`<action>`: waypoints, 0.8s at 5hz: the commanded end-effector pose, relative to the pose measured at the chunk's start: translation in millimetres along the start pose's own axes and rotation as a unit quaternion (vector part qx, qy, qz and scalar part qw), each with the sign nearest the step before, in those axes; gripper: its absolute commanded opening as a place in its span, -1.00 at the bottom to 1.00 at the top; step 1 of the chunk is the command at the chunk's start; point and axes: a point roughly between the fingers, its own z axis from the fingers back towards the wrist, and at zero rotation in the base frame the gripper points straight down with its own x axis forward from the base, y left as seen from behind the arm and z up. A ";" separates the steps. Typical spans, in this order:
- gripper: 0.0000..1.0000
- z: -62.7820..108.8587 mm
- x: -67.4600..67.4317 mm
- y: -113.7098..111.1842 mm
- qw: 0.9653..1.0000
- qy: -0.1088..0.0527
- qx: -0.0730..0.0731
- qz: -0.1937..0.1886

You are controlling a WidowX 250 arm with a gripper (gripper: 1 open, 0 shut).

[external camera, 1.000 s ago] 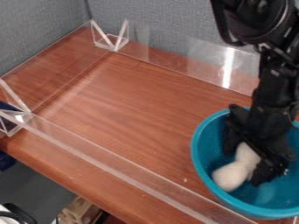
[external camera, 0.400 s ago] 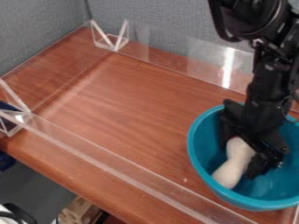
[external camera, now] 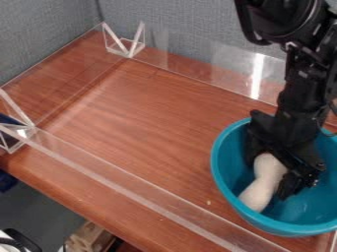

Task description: Put the mushroom in the blue bowl

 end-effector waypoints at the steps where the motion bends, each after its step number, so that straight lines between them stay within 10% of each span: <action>1: 1.00 29.7 10.0 2.6 0.999 -0.051 0.008 0.006; 2: -1.00 29.4 11.3 1.1 0.998 -0.055 0.009 0.008; 4: -1.00 25.2 15.6 -5.2 0.998 -0.061 0.005 0.004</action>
